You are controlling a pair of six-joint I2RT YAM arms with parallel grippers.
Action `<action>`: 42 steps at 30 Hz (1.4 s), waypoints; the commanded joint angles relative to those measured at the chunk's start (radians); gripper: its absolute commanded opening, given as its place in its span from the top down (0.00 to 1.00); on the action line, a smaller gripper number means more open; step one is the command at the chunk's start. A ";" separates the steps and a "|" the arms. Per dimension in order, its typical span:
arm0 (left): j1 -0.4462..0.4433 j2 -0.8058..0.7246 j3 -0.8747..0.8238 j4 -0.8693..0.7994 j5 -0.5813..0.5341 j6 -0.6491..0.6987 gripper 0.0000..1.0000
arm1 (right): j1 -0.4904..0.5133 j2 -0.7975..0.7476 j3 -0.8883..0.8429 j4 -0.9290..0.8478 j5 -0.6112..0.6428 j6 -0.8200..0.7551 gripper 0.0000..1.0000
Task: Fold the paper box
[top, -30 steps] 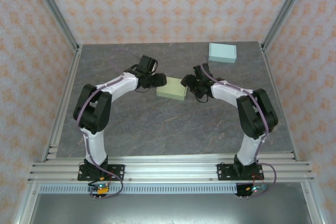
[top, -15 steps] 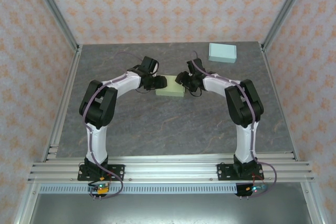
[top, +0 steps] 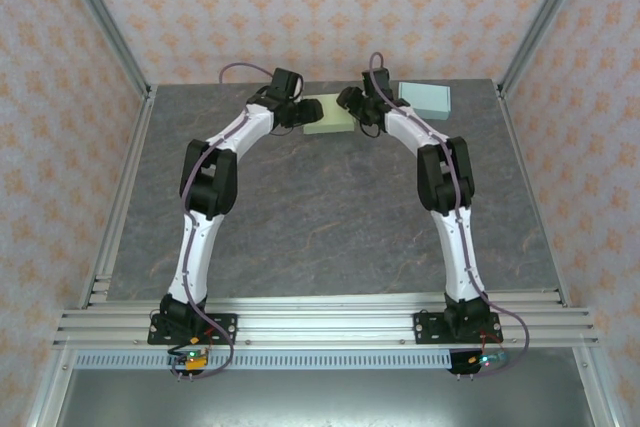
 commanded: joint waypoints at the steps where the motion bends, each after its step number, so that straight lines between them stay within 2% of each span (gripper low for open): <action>1: -0.003 0.025 0.047 -0.012 -0.007 -0.006 0.26 | 0.016 0.056 0.092 -0.033 -0.019 -0.032 0.36; 2: 0.000 0.016 0.045 -0.007 -0.013 -0.005 0.05 | 0.017 0.051 0.096 -0.036 -0.013 -0.029 0.31; 3: 0.003 -0.002 0.043 -0.007 -0.029 -0.002 0.00 | 0.017 0.035 0.091 -0.034 -0.009 -0.024 0.27; 8: 0.006 -0.171 -0.015 -0.053 -0.151 0.095 0.00 | 0.016 -0.173 -0.098 0.040 0.035 -0.048 0.16; 11: 0.007 -0.365 -0.171 -0.030 -0.280 0.144 0.00 | 0.016 -0.397 -0.317 0.130 0.105 -0.106 0.10; 17: 0.007 -0.829 -0.635 0.078 -0.535 0.189 0.00 | 0.017 -0.917 -0.815 0.255 0.402 -0.277 0.04; 20: 0.007 -1.078 -0.949 0.234 -0.560 0.228 0.00 | 0.017 -1.161 -1.048 0.324 0.609 -0.374 0.01; 21: 0.008 -1.161 -1.061 0.296 -0.573 0.227 0.00 | 0.015 -1.228 -1.121 0.371 0.647 -0.454 0.01; 23: 0.008 -1.291 -1.265 0.404 -0.579 0.272 0.00 | 0.015 -1.326 -1.269 0.465 0.693 -0.618 0.01; 24: 0.007 -1.348 -1.358 0.461 -0.569 0.334 0.00 | 0.014 -1.355 -1.335 0.506 0.773 -0.657 0.01; 27: 0.008 -1.426 -1.543 0.518 -0.664 0.396 0.00 | 0.013 -1.415 -1.477 0.517 0.889 -0.699 0.01; 29: 0.008 -1.435 -1.611 0.548 -0.717 0.435 0.00 | 0.008 -1.408 -1.548 0.521 1.001 -0.641 0.01; 30: 0.008 -1.430 -1.640 0.588 -0.767 0.440 0.00 | -0.007 -1.397 -1.588 0.540 1.000 -0.598 0.01; 32: 0.033 -1.391 -1.664 0.640 -0.850 0.403 0.00 | -0.060 -1.348 -1.663 0.626 0.845 -0.604 0.01; 33: 0.066 -1.358 -1.651 0.622 -0.864 0.342 0.00 | -0.068 -1.309 -1.687 0.687 0.832 -0.620 0.01; 35: 0.117 -1.288 -1.640 0.650 -0.815 0.318 0.00 | -0.085 -1.209 -1.727 0.841 0.825 -0.675 0.01; 37: 0.133 -1.217 -1.651 0.747 -0.779 0.354 0.00 | -0.131 -1.143 -1.738 0.972 0.693 -0.739 0.01; 39: 0.149 -1.152 -1.669 0.877 -0.738 0.405 0.00 | -0.214 -1.077 -1.716 1.007 0.552 -0.676 0.01; 40: 0.157 -1.138 -1.660 0.898 -0.693 0.439 0.00 | -0.233 -1.052 -1.696 0.987 0.541 -0.656 0.01; 42: 0.196 -1.083 -1.685 1.055 -0.565 0.476 0.00 | -0.258 -0.981 -1.695 1.039 0.485 -0.645 0.01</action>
